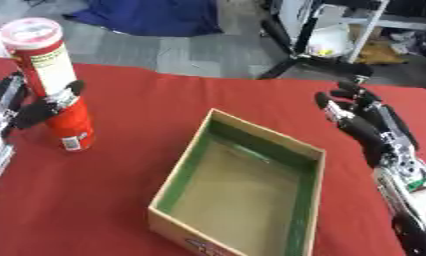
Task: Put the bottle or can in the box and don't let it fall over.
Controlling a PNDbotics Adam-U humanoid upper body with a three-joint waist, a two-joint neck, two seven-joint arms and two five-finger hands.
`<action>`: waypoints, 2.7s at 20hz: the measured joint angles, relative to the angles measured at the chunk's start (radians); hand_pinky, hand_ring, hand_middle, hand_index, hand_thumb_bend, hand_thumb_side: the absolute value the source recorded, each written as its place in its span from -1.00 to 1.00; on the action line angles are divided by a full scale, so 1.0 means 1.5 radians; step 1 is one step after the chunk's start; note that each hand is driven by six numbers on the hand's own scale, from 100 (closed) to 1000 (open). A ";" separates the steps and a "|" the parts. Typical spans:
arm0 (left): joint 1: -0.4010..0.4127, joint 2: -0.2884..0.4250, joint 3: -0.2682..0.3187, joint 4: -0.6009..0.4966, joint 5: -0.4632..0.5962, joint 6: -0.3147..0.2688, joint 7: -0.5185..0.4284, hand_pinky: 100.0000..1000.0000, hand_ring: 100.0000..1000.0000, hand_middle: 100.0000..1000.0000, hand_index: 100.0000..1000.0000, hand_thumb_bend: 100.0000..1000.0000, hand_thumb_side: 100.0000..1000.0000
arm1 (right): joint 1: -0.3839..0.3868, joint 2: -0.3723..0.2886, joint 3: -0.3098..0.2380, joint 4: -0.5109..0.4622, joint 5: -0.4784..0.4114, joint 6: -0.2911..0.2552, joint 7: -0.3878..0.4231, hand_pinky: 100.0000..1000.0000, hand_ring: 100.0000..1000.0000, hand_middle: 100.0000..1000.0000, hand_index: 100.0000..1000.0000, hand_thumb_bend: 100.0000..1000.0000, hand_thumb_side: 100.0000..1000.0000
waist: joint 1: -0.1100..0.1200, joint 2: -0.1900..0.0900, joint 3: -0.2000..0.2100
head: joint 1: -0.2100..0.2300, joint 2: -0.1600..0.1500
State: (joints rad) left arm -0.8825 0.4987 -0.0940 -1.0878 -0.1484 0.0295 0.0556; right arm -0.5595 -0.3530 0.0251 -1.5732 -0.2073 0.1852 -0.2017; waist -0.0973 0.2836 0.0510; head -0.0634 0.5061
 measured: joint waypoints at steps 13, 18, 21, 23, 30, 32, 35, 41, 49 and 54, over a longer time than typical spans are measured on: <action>-0.004 -0.005 0.003 0.005 0.059 -0.001 0.000 0.60 0.52 -0.19 -0.19 -1.00 -0.39 | 0.001 0.004 0.000 0.001 -0.001 0.000 0.000 0.42 0.62 0.52 0.70 -0.29 -0.48 | 0.001 0.000 -0.001 | -0.001 -0.005; -0.004 -0.005 0.003 0.004 0.075 -0.002 -0.015 0.58 0.47 -0.25 -0.26 -1.00 -0.41 | 0.003 0.004 0.000 0.001 -0.001 0.001 0.000 0.43 0.62 0.52 0.70 -0.30 -0.47 | 0.003 0.000 -0.001 | -0.001 -0.004; -0.004 -0.005 0.002 -0.003 0.084 -0.002 -0.024 0.56 0.42 -0.34 -0.34 -1.00 -0.42 | 0.004 0.004 0.000 0.002 -0.001 0.001 0.000 0.43 0.62 0.52 0.70 -0.31 -0.46 | 0.003 0.000 -0.001 | -0.004 -0.001; -0.003 -0.005 0.000 -0.009 0.094 0.000 -0.027 0.56 0.41 -0.35 -0.36 -1.00 -0.42 | 0.005 0.005 0.000 0.003 -0.001 0.001 0.000 0.43 0.62 0.52 0.70 -0.32 -0.46 | 0.005 -0.001 -0.001 | -0.005 0.002; 0.000 -0.002 -0.012 -0.049 0.115 0.014 -0.041 0.56 0.42 -0.34 -0.35 -1.00 -0.44 | 0.010 0.009 -0.001 0.003 -0.001 0.000 0.000 0.43 0.62 0.52 0.70 -0.33 -0.46 | 0.008 -0.010 0.001 | -0.007 0.017; 0.000 0.002 -0.019 -0.069 0.118 0.017 -0.050 0.56 0.42 -0.34 -0.35 -1.00 -0.46 | 0.010 0.009 -0.003 0.003 -0.001 0.000 0.000 0.43 0.62 0.52 0.70 -0.33 -0.46 | 0.010 -0.013 0.003 | -0.010 0.021; -0.001 0.008 -0.032 -0.110 0.122 0.026 -0.061 0.56 0.42 -0.34 -0.34 -1.00 -0.50 | 0.015 0.009 -0.004 0.003 -0.001 0.000 0.000 0.43 0.62 0.52 0.70 -0.34 -0.45 | 0.011 -0.016 0.003 | -0.013 0.027; -0.006 0.008 -0.068 -0.216 0.137 0.059 -0.076 0.57 0.41 -0.34 -0.34 -1.00 -0.53 | 0.016 0.010 -0.004 0.006 -0.001 0.000 0.000 0.43 0.62 0.52 0.71 -0.35 -0.45 | 0.016 -0.024 0.006 | -0.016 0.032; -0.043 -0.023 -0.130 -0.292 0.146 0.105 -0.097 0.58 0.42 -0.32 -0.32 -1.00 -0.52 | 0.023 0.010 -0.004 0.007 -0.001 0.000 -0.001 0.43 0.62 0.52 0.71 -0.35 -0.45 | 0.026 -0.042 0.013 | -0.023 0.044; -0.072 -0.082 -0.166 -0.290 0.139 0.118 -0.117 0.59 0.43 -0.31 -0.30 -1.00 -0.49 | 0.028 0.010 -0.004 0.009 -0.001 0.000 -0.002 0.43 0.62 0.53 0.70 -0.35 -0.45 | 0.028 -0.044 0.013 | -0.023 0.049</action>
State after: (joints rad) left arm -0.9911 0.3763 -0.3424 -1.5224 0.0595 0.2070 -0.1202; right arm -0.5182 -0.3385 0.0192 -1.5593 -0.2085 0.1859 -0.2045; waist -0.0555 0.2175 0.0700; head -0.0984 0.5799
